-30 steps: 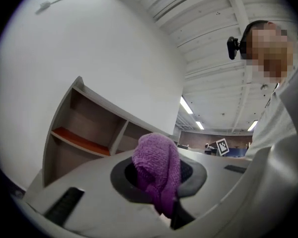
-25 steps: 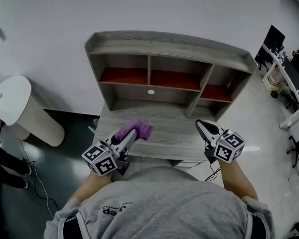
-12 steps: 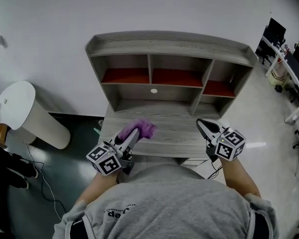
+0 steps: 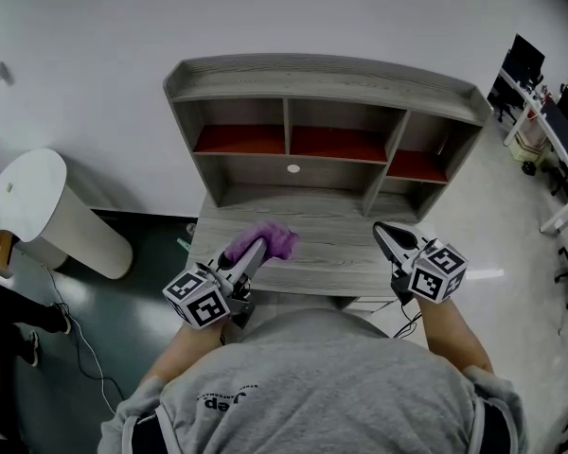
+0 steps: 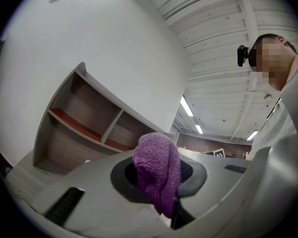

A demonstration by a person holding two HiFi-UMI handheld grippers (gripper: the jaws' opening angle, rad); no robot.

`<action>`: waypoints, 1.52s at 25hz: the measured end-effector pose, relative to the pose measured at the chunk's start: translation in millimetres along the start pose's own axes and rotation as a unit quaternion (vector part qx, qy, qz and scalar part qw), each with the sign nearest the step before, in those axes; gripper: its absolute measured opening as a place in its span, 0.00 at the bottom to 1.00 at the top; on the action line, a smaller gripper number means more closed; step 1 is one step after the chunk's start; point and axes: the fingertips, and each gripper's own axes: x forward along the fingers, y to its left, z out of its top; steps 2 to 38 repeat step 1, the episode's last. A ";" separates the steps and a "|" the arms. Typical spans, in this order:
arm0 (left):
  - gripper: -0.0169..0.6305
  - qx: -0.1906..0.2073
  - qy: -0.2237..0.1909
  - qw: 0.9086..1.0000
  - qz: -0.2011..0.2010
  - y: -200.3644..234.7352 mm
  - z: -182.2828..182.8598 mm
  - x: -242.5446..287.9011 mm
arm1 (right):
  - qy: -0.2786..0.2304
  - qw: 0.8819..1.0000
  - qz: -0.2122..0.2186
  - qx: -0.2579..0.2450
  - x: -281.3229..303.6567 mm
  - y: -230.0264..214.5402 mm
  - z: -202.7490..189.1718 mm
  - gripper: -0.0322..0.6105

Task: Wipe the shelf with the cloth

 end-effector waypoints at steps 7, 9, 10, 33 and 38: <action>0.13 0.001 0.000 1.000 -0.001 -0.2 0.4 0.5 | 0.000 1.000 0.000 0.000 0.0 -0.4 0.7 0.07; 0.13 0.001 0.000 1.000 -0.001 -0.2 0.4 0.5 | 0.000 1.000 0.000 0.000 0.0 -0.4 0.7 0.07; 0.13 0.001 0.000 1.000 -0.001 -0.2 0.4 0.5 | 0.000 1.000 0.000 0.000 0.0 -0.4 0.7 0.07; 0.13 0.001 0.000 1.000 -0.001 -0.2 0.4 0.5 | 0.000 1.000 0.000 0.000 0.0 -0.4 0.7 0.07; 0.13 0.001 0.000 1.000 -0.001 -0.2 0.4 0.5 | 0.000 1.000 0.000 0.000 0.0 -0.4 0.7 0.07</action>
